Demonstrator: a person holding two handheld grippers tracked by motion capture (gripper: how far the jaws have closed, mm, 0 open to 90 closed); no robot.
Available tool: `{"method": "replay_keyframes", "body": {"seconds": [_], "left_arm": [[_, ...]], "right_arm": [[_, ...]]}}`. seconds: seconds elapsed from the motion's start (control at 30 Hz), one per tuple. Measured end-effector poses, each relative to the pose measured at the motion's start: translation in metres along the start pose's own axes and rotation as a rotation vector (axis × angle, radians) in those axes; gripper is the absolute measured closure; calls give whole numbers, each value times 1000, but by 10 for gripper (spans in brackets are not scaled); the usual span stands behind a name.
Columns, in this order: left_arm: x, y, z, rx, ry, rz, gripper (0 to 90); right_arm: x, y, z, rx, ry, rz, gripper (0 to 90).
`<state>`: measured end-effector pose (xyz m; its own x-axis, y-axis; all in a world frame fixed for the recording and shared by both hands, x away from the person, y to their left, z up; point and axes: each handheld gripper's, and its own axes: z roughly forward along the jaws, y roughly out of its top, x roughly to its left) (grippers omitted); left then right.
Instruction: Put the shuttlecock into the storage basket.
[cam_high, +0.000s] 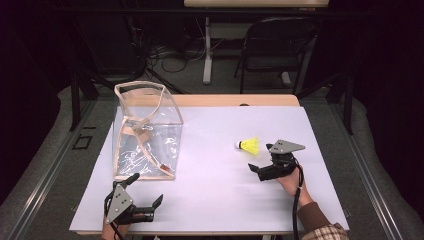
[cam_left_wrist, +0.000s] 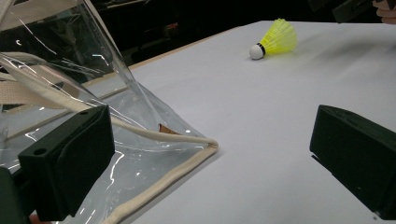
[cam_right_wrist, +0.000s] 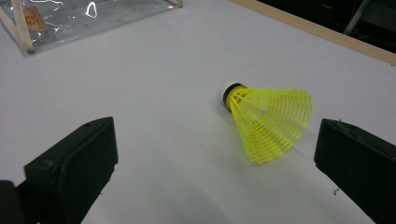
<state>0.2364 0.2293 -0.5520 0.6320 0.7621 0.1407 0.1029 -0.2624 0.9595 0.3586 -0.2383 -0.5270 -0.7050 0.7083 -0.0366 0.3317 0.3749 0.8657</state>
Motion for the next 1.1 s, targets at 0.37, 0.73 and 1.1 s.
{"method": "replay_keyframes", "body": {"seconds": [0.37, 0.73, 1.1], "left_arm": [[1, 0, 1, 3, 3, 2, 0], [1, 0, 1, 5, 3, 7, 0], [0, 0, 1, 9, 3, 12, 0]], "right_arm": [[-16, 8, 8, 18, 18, 22, 0], [-25, 11, 17, 41, 34, 19, 0], [-30, 13, 24, 68, 37, 14, 16]]}}
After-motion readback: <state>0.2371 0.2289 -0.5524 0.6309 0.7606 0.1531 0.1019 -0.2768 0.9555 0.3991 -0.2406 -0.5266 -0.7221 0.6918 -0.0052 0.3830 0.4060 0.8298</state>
